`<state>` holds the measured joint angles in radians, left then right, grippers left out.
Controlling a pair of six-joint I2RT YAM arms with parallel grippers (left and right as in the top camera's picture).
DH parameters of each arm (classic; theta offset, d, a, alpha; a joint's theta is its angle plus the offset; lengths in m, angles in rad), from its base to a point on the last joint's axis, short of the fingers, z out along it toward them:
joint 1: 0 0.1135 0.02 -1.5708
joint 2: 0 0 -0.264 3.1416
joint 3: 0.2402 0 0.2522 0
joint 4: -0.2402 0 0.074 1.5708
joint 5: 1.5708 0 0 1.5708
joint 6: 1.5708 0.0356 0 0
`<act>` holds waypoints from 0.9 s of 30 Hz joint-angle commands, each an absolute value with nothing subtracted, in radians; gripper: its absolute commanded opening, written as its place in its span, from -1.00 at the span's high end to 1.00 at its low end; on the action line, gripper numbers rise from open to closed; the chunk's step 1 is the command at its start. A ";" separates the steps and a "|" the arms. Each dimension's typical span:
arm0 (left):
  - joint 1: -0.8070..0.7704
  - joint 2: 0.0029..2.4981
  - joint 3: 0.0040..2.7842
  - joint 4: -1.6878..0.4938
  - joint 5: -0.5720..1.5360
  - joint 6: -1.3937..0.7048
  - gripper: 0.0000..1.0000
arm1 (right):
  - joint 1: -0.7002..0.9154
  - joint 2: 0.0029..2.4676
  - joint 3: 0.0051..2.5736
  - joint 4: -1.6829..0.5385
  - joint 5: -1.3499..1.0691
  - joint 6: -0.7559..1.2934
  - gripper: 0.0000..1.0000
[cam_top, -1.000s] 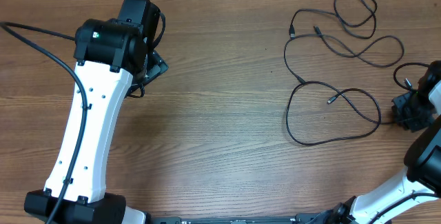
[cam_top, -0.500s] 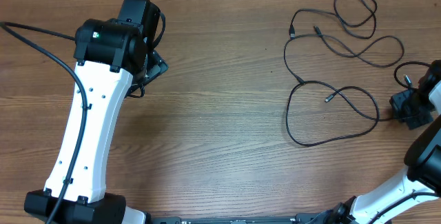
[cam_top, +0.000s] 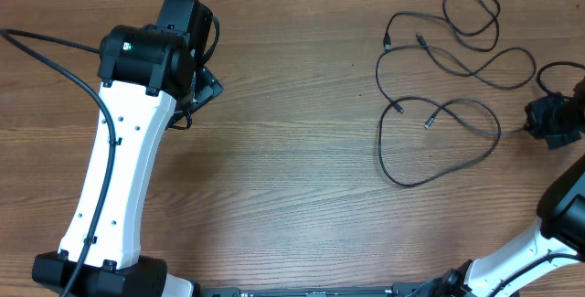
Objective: Untangle cables
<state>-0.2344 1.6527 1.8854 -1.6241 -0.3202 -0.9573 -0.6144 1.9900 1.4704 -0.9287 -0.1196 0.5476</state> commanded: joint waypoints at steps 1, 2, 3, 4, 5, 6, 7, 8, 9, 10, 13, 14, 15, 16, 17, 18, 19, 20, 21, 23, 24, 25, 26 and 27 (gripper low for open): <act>-0.236 1.661 1.882 -1.623 -0.317 -0.938 -1.00 | -0.612 1.975 1.494 -0.923 -0.206 0.510 0.72; -0.236 1.661 1.882 -1.623 -0.317 -0.938 -0.99 | -0.612 1.975 1.494 -0.926 -0.192 0.499 0.31; -0.236 1.661 1.882 -1.623 -0.317 -0.938 -0.99 | -0.612 1.975 1.494 -0.930 -0.177 0.496 -0.11; -0.236 1.661 1.882 -1.623 -0.317 -0.938 -1.00 | -0.613 1.975 1.494 -0.937 -0.159 0.497 -0.57; -0.236 1.661 1.882 -1.623 -0.317 -0.938 -1.00 | -0.613 1.975 1.494 -0.946 -0.139 0.497 -0.72; -0.236 1.661 1.882 -1.622 -0.317 -0.938 -0.99 | -0.613 1.975 1.494 -0.953 -0.125 0.497 -0.74; -0.236 1.661 1.882 -1.622 -0.317 -0.938 -1.00 | -0.613 1.975 1.494 -0.959 -0.114 0.497 -0.74; -0.236 1.661 1.882 -1.622 -0.317 -0.938 -0.99 | -0.613 1.975 1.494 -0.965 -0.108 0.496 -0.74; -0.236 1.661 1.882 -1.622 -0.317 -0.938 -0.99 | -0.612 1.975 1.494 -0.967 -0.108 0.496 -0.72; -0.236 1.661 1.882 -1.623 -0.317 -0.938 -1.00 | -0.612 1.975 1.494 -0.967 -0.114 0.496 -0.68; -0.236 1.661 1.882 -1.621 -0.317 -0.938 -1.00 | -0.604 1.975 1.494 -0.952 -0.187 0.418 -0.51; -0.236 1.661 1.882 -1.621 -0.317 -0.938 -0.99 | -0.599 1.975 1.494 -0.947 -0.220 0.382 -0.49; -0.236 1.661 1.882 -1.619 -0.316 -0.938 -0.99 | -0.589 1.975 1.494 -0.945 -0.243 0.351 -0.47; -0.236 1.661 1.882 -1.618 -0.317 -0.938 -0.99 | -0.579 1.975 1.494 -0.945 -0.248 0.339 -0.47; -0.236 1.661 1.882 -1.617 -0.316 -0.938 -1.00 | -0.566 1.975 1.493 -0.945 -0.244 0.334 -0.46; -0.236 1.661 1.882 -1.617 -0.316 -0.939 -0.99 | -0.551 1.975 1.493 -0.945 -0.236 0.331 -0.46; -0.236 1.661 1.881 -1.618 -0.316 -0.939 -0.99 | -0.531 1.976 1.493 -0.943 -0.216 0.331 -0.46; -0.236 1.661 1.881 -1.618 -0.316 -0.938 -0.99 | -0.509 1.977 1.493 -0.941 -0.189 0.329 -0.46; -0.236 1.661 1.881 -1.619 -0.316 -0.938 -1.00 | -0.492 1.979 1.493 -0.938 -0.168 0.318 -0.45; -0.236 1.661 1.881 -1.619 -0.316 -0.938 -1.00 | -0.445 1.986 1.493 -0.929 -0.120 0.274 -0.46; -0.236 1.661 1.881 -1.619 -0.316 -0.938 -1.00 | -0.420 1.991 1.493 -0.925 -0.094 0.253 -0.47; -0.236 1.661 1.881 -1.619 -0.316 -0.938 -0.99 | -0.400 1.997 1.493 -0.921 -0.066 0.244 -0.47; -0.236 1.661 1.881 -1.619 -0.316 -0.938 -0.99 | -0.374 2.004 1.493 -0.912 -0.030 0.229 -0.47; -0.236 1.661 1.881 -1.619 -0.316 -0.938 -1.00 | -0.360 2.009 1.493 -0.905 -0.004 0.226 -0.48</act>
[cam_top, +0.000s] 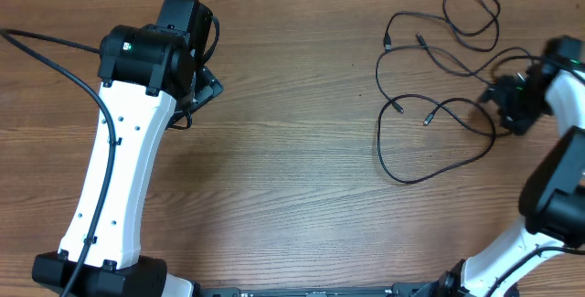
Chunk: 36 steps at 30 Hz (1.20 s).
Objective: Untangle cables
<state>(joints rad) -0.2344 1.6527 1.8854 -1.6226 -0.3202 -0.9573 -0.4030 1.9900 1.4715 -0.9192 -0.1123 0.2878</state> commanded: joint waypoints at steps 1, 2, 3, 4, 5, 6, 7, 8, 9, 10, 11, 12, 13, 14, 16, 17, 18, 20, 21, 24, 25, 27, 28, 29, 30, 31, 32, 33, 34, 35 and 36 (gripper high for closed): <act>-0.236 1.661 1.880 -1.619 -0.316 -0.938 -0.99 | -0.345 2.014 1.493 -0.897 0.026 0.226 -0.48; -0.236 1.661 1.880 -1.620 -0.316 -0.938 -1.00 | -0.331 2.020 1.493 -0.889 0.054 0.226 -0.50; -0.236 1.661 1.880 -1.620 -0.316 -0.937 -1.00 | -0.321 2.023 1.493 -0.882 0.075 0.226 -0.54; -0.236 1.661 1.880 -1.619 -0.317 -0.937 -0.99 | -0.314 2.027 1.493 -0.875 0.094 0.226 -0.55; -0.236 1.661 1.880 -1.619 -0.318 -0.937 -0.99 | -0.308 2.028 1.493 -0.869 0.104 0.218 -0.56; -0.236 1.661 1.880 -1.619 -0.319 -0.937 -0.99 | -0.307 2.031 1.493 -0.864 0.104 0.197 -0.53; -0.236 1.661 1.880 -1.619 -0.319 -0.937 -0.99 | -0.307 2.033 1.493 -0.861 0.104 0.177 -0.48; -0.236 1.661 1.880 -1.619 -0.320 -0.937 -1.00 | -0.307 2.036 1.493 -0.861 0.104 0.164 -0.47; -0.236 1.661 1.880 -1.619 -0.321 -0.937 -0.99 | -0.307 2.040 1.493 -0.862 0.104 0.147 -0.47; -0.236 1.661 1.880 -1.619 -0.321 -0.937 -1.00 | -0.308 2.044 1.493 -0.865 0.104 0.137 -0.47; -0.236 1.661 1.880 -1.618 -0.321 -0.937 -0.99 | -0.310 2.048 1.493 -0.868 0.104 0.119 -0.47; -0.236 1.661 1.880 -1.618 -0.321 -0.938 -0.99 | -0.311 2.053 1.492 -0.872 0.104 0.102 -0.47; -0.236 1.661 1.880 -1.615 -0.320 -0.938 -0.99 | -0.312 2.058 1.492 -0.876 0.104 0.083 -0.46; -0.236 1.661 1.880 -1.614 -0.320 -0.938 -0.99 | -0.313 2.065 1.492 -0.877 0.104 0.069 -0.46; -0.236 1.661 1.880 -1.610 -0.321 -0.938 -1.00 | -0.315 2.076 1.492 -0.879 0.103 0.069 -0.45; -0.236 1.661 1.880 -1.610 -0.320 -0.938 -0.99 | -0.315 2.080 1.492 -0.880 0.103 0.068 -0.45; -0.236 1.661 1.880 -1.611 -0.321 -0.938 -0.99 | -0.315 2.085 1.492 -0.880 0.104 0.068 -0.45; -0.236 1.661 1.880 -1.611 -0.321 -0.938 -0.99 | -0.315 2.089 1.492 -0.877 0.104 0.066 -0.43; -0.236 1.661 1.880 -1.611 -0.320 -0.938 -0.99 | -0.315 2.090 1.492 -0.875 0.102 0.051 -0.39; -0.236 1.661 1.880 -1.611 -0.320 -0.938 -0.99 | -0.315 2.090 1.492 -0.870 0.100 0.022 -0.28; -0.236 1.661 1.880 -1.611 -0.320 -0.938 -1.00 | -0.315 2.090 1.491 -0.868 0.100 0.020 -0.28; -0.236 1.661 1.880 -1.611 -0.320 -0.938 -0.99 | -0.315 2.090 1.491 -0.862 0.100 0.021 -0.22; -0.236 1.661 1.880 -1.611 -0.320 -0.938 -0.99 | -0.315 2.090 1.491 -0.858 0.099 0.021 -0.09; -0.236 1.661 1.880 -1.611 -0.321 -0.938 -0.99 | -0.315 2.090 1.491 -0.855 0.095 0.021 0.14; -0.236 1.661 1.880 -1.611 -0.320 -0.938 -1.00 | -0.315 2.090 1.491 -0.853 0.088 0.021 0.19; -0.236 1.661 1.880 -1.611 -0.320 -0.938 -0.98 | -0.315 2.090 1.491 -0.849 0.078 0.021 0.20; -0.236 1.661 1.880 -1.611 -0.320 -0.938 -0.99 | -0.315 2.090 1.489 -0.845 0.065 0.021 0.20; -0.236 1.661 1.880 -1.611 -0.320 -0.938 -1.00 | -0.315 2.090 1.486 -0.842 0.057 0.021 0.18; -0.236 1.661 1.880 -1.611 -0.320 -0.938 -0.99 | -0.315 2.090 1.483 -0.840 0.046 0.021 0.12; -0.236 1.661 1.880 -1.611 -0.321 -0.938 -0.99 | -0.315 2.090 1.477 -0.835 0.038 0.020 0.07; -0.236 1.661 1.880 -1.610 -0.320 -0.938 -0.99 | -0.314 2.090 1.470 -0.831 0.036 0.020 0.06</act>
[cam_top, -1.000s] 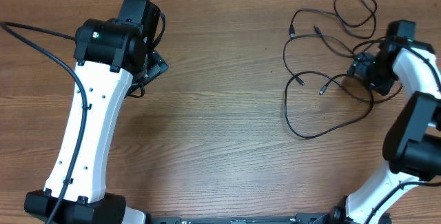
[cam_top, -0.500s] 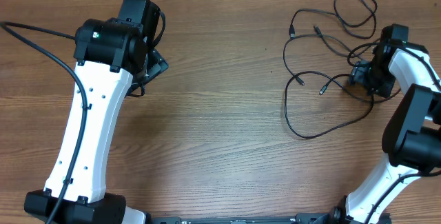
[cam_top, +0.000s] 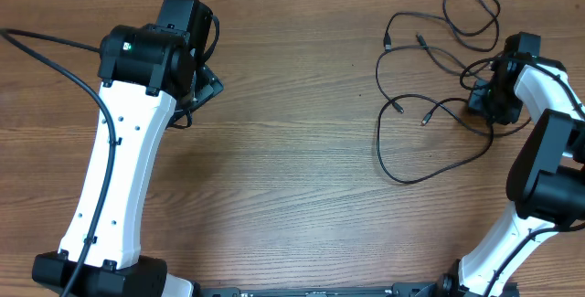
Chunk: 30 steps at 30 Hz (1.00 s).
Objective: Untangle cables
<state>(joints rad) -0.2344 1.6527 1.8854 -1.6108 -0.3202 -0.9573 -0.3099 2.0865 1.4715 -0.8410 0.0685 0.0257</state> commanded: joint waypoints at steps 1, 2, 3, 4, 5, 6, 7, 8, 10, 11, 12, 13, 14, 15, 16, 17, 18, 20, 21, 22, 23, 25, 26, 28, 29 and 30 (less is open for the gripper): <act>-0.236 1.661 1.880 -1.610 -0.320 -0.938 -0.99 | -0.314 2.090 1.464 -0.825 0.036 0.020 0.07; -0.236 1.661 1.880 -1.610 -0.321 -0.938 -0.99 | -0.315 2.090 1.457 -0.820 0.035 0.020 0.06; -0.236 1.661 1.880 -1.610 -0.321 -0.938 -0.99 | -0.315 2.090 1.448 -0.815 0.036 0.021 0.06; -0.236 1.661 1.880 -1.611 -0.321 -0.938 -1.00 | -0.315 2.090 1.439 -0.810 0.036 0.020 0.06; -0.236 1.661 1.880 -1.611 -0.321 -0.938 -0.99 | -0.315 2.090 1.429 -0.802 0.036 0.020 0.06; -0.236 1.661 1.880 -1.611 -0.321 -0.938 -0.99 | -0.315 2.090 1.420 -0.796 0.036 0.020 0.07; -0.236 1.661 1.880 -1.611 -0.321 -0.938 -0.99 | -0.315 2.090 1.414 -0.792 0.036 0.019 0.19; -0.236 1.661 1.880 -1.610 -0.321 -0.938 -0.99 | -0.315 2.090 1.411 -0.789 0.036 0.016 0.33; -0.236 1.661 1.880 -1.611 -0.321 -0.938 -1.00 | -0.315 2.090 1.410 -0.786 0.036 0.017 0.54; -0.236 1.661 1.880 -1.611 -0.321 -0.937 -0.99 | -0.315 2.090 1.410 -0.785 0.036 0.017 0.59; -0.236 1.661 1.880 -1.611 -0.321 -0.937 -0.99 | -0.315 2.090 1.410 -0.783 0.038 0.017 0.62; -0.236 1.661 1.880 -1.610 -0.321 -0.938 -0.99 | -0.316 2.090 1.410 -0.782 0.042 0.017 0.66; -0.236 1.661 1.880 -1.610 -0.321 -0.938 -0.99 | -0.316 2.090 1.410 -0.779 0.044 0.018 0.72; -0.236 1.661 1.880 -1.610 -0.321 -0.938 -0.99 | -0.316 2.089 1.412 -0.779 0.044 0.017 0.82; -0.236 1.661 1.880 -1.609 -0.321 -0.938 -1.00 | -0.316 2.089 1.416 -0.782 0.044 0.017 0.93; -0.236 1.661 1.880 -1.607 -0.321 -0.938 -0.99 | -0.317 2.089 1.425 -0.790 0.044 0.018 0.93; -0.236 1.661 1.880 -1.606 -0.321 -0.938 -0.99 | -0.317 2.089 1.436 -0.798 0.044 0.018 0.93; -0.236 1.661 1.880 -1.602 -0.321 -0.938 -0.99 | -0.317 2.088 1.469 -0.825 0.044 0.019 0.93; -0.236 1.661 1.880 -1.600 -0.320 -0.938 -0.99 | -0.317 2.086 1.486 -0.838 0.044 0.024 0.93; -0.236 1.661 1.880 -1.599 -0.320 -0.938 -0.99 | -0.317 2.085 1.504 -0.852 0.044 0.026 0.93; -0.236 1.662 1.880 -1.597 -0.320 -0.938 -0.99 | -0.317 2.081 1.525 -0.870 0.044 0.026 0.93; -0.236 1.662 1.880 -1.596 -0.320 -0.938 -0.99 | -0.317 2.072 1.562 -0.900 0.044 0.030 0.93; -0.236 1.662 1.880 -1.595 -0.320 -0.938 -0.99 | -0.317 2.064 1.581 -0.915 0.044 0.031 0.93; -0.236 1.662 1.880 -1.595 -0.320 -0.938 -0.99 | -0.317 2.045 1.607 -0.933 0.052 0.057 0.93; -0.236 1.662 1.880 -1.595 -0.320 -0.938 -0.99 | -0.317 2.030 1.618 -0.939 0.050 0.062 0.93; -0.236 1.662 1.880 -1.595 -0.320 -0.938 -0.99 | -0.317 2.015 1.623 -0.942 0.051 0.073 0.93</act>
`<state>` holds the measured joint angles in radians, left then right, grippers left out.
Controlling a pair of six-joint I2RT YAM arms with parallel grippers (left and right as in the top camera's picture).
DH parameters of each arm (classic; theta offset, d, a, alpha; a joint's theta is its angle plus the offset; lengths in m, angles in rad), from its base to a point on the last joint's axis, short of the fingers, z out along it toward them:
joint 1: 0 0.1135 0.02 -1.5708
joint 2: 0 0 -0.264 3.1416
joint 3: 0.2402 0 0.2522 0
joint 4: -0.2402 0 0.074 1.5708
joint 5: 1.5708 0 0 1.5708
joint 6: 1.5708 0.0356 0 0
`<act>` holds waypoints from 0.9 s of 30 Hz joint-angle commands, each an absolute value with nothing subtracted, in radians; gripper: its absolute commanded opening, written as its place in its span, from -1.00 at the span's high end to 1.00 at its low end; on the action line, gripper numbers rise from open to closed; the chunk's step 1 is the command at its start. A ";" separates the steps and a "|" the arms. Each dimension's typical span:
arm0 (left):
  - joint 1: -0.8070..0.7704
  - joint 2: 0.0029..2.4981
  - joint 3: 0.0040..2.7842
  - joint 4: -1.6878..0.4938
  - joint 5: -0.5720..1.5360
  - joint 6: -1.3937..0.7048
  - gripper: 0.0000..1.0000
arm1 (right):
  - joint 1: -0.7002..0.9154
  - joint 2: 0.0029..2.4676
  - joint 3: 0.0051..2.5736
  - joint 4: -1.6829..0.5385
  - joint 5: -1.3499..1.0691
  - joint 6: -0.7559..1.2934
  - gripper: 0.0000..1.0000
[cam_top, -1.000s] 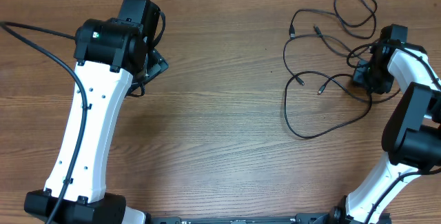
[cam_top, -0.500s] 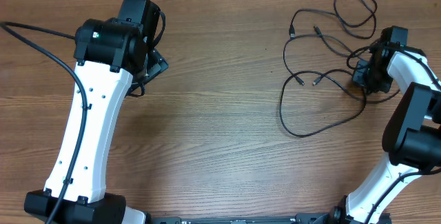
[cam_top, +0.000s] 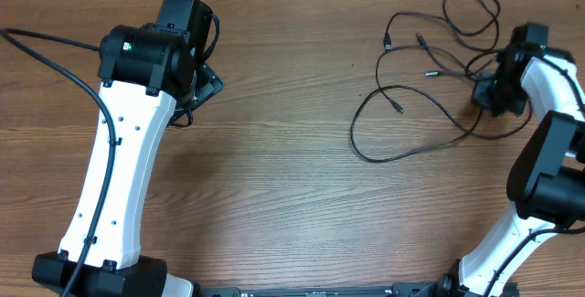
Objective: Untangle cables
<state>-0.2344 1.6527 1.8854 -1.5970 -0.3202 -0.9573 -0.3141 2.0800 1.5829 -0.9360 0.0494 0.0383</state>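
Thin dark cables (cam_top: 385, 43) lie tangled at the far right of the wooden table (cam_top: 292, 178). Their biggest loop (cam_top: 358, 149) bulges left toward the table's middle, with a plug end (cam_top: 399, 108) inside it. A smaller loop (cam_top: 498, 9) lies at the far edge. My right gripper (cam_top: 483, 96) sits down among the strands at the tangle's right side and appears shut on a cable that runs up to it. My left gripper (cam_top: 208, 85) hangs under its arm at the far left, well away from the cables; its fingers are hidden in shadow.
The white left arm (cam_top: 119, 169) stretches from the front edge up the left side of the table, trailing its own black supply cable (cam_top: 46, 55). The right arm's white links (cam_top: 558, 78) curve along the right edge.
The right gripper has shifted slightly up and right. The big lower loop has changed shape: its right side is drawn to the gripper and its left bulge now reaches further left. The left arm is unmoved.
The right gripper was first at the right edge, outside the tangle. Then it was over the tangle's right strands, and a second ago it was down on them. Now the big loop has been pulled out of its old shape. The left arm stayed put throughout.
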 commanded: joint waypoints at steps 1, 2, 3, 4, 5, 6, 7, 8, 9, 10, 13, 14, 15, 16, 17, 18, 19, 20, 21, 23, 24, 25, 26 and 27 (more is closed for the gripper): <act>-0.236 1.662 1.880 -1.595 -0.320 -0.938 -0.99 | -0.317 1.995 1.625 -0.942 0.050 0.078 0.93; -0.236 1.662 1.880 -1.594 -0.320 -0.938 -0.99 | -0.317 1.977 1.625 -0.944 0.051 0.079 0.93; -0.236 1.662 1.880 -1.592 -0.320 -0.938 -0.99 | -0.317 1.956 1.625 -0.947 0.051 0.080 0.93; -0.236 1.662 1.880 -1.591 -0.320 -0.938 -1.00 | -0.317 1.938 1.625 -0.951 0.050 0.082 0.93; -0.236 1.662 1.880 -1.588 -0.320 -0.938 -0.99 | -0.317 1.919 1.625 -0.957 0.051 0.082 0.93; -0.236 1.662 1.880 -1.586 -0.320 -0.938 -0.99 | -0.317 1.902 1.625 -0.964 0.051 0.082 0.93; -0.236 1.662 1.880 -1.584 -0.320 -0.938 -0.99 | -0.317 1.880 1.625 -0.973 0.051 0.082 0.93; -0.236 1.662 1.880 -1.582 -0.320 -0.938 -0.99 | -0.317 1.862 1.625 -0.981 0.051 0.083 0.93; -0.236 1.662 1.880 -1.580 -0.320 -0.938 -0.99 | -0.317 1.844 1.625 -0.991 0.051 0.089 0.93; -0.236 1.662 1.880 -1.578 -0.320 -0.938 -0.99 | -0.317 1.824 1.625 -1.002 0.051 0.104 0.93; -0.236 1.663 1.880 -1.570 -0.320 -0.938 -0.99 | -0.317 1.773 1.625 -1.033 0.051 0.127 0.93; -0.236 1.663 1.880 -1.569 -0.320 -0.938 -0.99 | -0.317 1.757 1.625 -1.045 0.051 0.131 0.93; -0.236 1.663 1.880 -1.568 -0.320 -0.938 -0.99 | -0.317 1.742 1.625 -1.056 0.051 0.131 0.93; -0.236 1.663 1.880 -1.569 -0.320 -0.938 -0.99 | -0.317 1.729 1.625 -1.066 0.051 0.135 0.93; -0.236 1.663 1.880 -1.569 -0.320 -0.938 -0.99 | -0.317 1.716 1.625 -1.077 0.051 0.135 0.93; -0.236 1.663 1.880 -1.569 -0.320 -0.938 -0.99 | -0.317 1.700 1.625 -1.089 0.051 0.139 0.93; -0.236 1.663 1.880 -1.569 -0.320 -0.938 -0.99 | -0.317 1.686 1.625 -1.097 0.051 0.148 0.93; -0.236 1.663 1.880 -1.569 -0.320 -0.938 -0.99 | -0.318 1.672 1.625 -1.103 0.051 0.160 0.93; -0.236 1.663 1.880 -1.569 -0.321 -0.938 -0.99 | -0.319 1.655 1.625 -1.106 0.051 0.172 0.93; -0.236 1.663 1.880 -1.569 -0.321 -0.938 -0.99 | -0.324 1.619 1.625 -1.106 0.050 0.183 0.93; -0.236 1.663 1.880 -1.570 -0.320 -0.938 -0.99 | -0.327 1.603 1.625 -1.106 0.050 0.183 0.92; -0.236 1.663 1.880 -1.570 -0.320 -0.938 -0.99 | -0.329 1.589 1.625 -1.106 0.050 0.183 0.93; -0.236 1.663 1.880 -1.570 -0.320 -0.938 -0.99 | -0.332 1.576 1.625 -1.106 0.050 0.183 0.93; -0.236 1.663 1.880 -1.570 -0.319 -0.938 -0.99 | -0.333 1.570 1.625 -1.109 0.050 0.183 0.93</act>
